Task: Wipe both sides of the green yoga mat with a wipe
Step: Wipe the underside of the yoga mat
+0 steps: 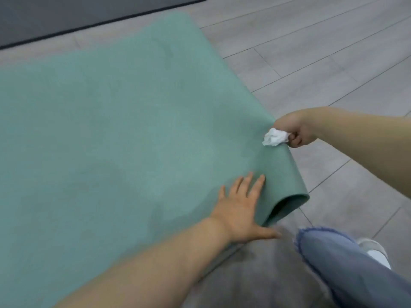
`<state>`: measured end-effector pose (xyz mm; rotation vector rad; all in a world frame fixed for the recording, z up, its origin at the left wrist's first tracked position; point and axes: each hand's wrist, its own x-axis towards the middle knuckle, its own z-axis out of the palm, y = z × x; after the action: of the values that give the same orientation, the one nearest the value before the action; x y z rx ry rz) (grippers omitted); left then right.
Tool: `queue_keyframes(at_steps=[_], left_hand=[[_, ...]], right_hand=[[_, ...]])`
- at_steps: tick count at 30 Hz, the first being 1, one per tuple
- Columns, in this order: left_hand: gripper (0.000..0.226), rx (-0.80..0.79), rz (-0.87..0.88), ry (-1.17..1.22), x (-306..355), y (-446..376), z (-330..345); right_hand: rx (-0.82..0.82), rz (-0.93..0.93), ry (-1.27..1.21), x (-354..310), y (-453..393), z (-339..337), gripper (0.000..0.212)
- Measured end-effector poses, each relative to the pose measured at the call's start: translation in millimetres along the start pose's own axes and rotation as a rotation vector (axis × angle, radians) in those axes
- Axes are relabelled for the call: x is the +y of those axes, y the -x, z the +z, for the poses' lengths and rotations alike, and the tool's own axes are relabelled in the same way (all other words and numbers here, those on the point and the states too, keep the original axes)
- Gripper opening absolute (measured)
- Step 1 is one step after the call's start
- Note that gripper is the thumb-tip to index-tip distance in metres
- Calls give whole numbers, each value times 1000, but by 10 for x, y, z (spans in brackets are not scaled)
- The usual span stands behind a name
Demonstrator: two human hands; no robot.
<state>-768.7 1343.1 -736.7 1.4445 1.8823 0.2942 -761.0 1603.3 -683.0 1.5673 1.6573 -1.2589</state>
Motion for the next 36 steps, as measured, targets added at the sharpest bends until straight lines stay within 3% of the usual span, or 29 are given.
queue_keyframes(at_steps=[3, 4, 6, 8, 10, 15, 24, 29, 33, 36], left_hand=[[125, 66, -193, 245, 183, 254, 185], [117, 126, -275, 442, 202, 310, 178], [78, 311, -402, 766, 93, 436, 69], [39, 378, -458, 636, -145, 700, -137], [28, 383, -447, 405, -409, 1073, -342], [25, 496, -394, 106, -648, 2103, -672], [30, 524, -570, -25, -1013, 3459, -678], [33, 539, -662, -52, -1116, 3895, -576], [17, 527, -767, -231, -1187, 4179, -501], [12, 523, -852, -370, -1259, 4374, -478]], right_hand=[[-20, -116, -275, -21, 279, 248, 34], [-25, -153, -353, -24, 365, 356, 35], [-30, -229, -443, -57, 529, 615, 36], [-35, -305, -477, -83, 698, 892, 36], [-61, -398, -481, -135, 902, 1201, 37], [-177, -533, -521, -260, 1578, 1874, 36], [-272, -511, -346, -455, 2271, 2703, 29], [-171, -597, -291, -569, 2517, 3022, 33], [-99, -592, -187, -614, 2653, 3235, 25], [-61, -602, -268, -640, 2750, 3421, 29]])
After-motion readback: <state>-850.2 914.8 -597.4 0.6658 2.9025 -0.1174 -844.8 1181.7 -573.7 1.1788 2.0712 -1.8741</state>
